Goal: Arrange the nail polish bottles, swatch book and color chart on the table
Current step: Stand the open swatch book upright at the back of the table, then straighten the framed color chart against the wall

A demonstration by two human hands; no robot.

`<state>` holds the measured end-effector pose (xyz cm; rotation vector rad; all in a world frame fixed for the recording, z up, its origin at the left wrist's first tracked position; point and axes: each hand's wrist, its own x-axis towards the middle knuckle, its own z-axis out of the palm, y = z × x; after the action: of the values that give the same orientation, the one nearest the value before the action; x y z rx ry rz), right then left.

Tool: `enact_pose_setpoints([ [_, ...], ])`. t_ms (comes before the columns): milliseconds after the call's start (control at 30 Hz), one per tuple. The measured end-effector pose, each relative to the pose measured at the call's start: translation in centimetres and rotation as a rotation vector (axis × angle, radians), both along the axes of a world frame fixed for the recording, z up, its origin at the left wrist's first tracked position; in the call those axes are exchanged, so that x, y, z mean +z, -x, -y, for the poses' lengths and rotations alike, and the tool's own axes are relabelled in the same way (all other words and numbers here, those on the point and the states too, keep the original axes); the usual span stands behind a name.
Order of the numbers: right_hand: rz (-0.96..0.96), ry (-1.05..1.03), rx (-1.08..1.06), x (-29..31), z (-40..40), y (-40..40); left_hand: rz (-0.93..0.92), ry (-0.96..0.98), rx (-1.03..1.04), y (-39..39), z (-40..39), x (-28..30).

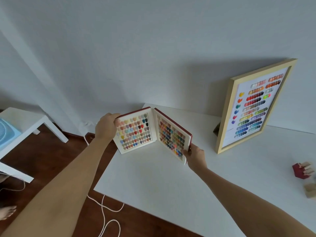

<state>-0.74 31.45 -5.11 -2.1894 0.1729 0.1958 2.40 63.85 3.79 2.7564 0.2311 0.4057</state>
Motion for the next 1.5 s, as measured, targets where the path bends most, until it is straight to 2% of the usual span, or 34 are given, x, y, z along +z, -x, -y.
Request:
enact_pose_setpoints([
  [300,0.001,0.023,0.05,1.2,2.7,0.9,0.013,-0.132,-0.022,0.8,3.3,1.2],
  [433,0.031,0.038,0.081,2.1,4.9,1.4,0.063,-0.114,-0.038,0.9,6.8,2.7],
  [667,0.148,0.056,0.122,4.5,13.4,2.0,0.152,0.051,-0.201,0.1,16.3,6.0],
  [867,0.173,0.103,0.038,6.8,23.1,1.5,0.215,0.168,-0.317,-1.3,26.6,6.8],
  [1200,0.207,0.129,-0.135,7.5,32.1,-1.7,0.158,0.441,-0.271,-3.5,39.1,1.5],
  [1367,0.208,0.109,-0.225,7.7,34.0,-5.0,0.26,0.54,-0.276,-4.8,41.2,-0.9],
  [1500,0.194,0.112,-0.273,7.4,34.9,-8.2,0.337,0.546,-0.264,-5.7,41.5,-2.1],
])
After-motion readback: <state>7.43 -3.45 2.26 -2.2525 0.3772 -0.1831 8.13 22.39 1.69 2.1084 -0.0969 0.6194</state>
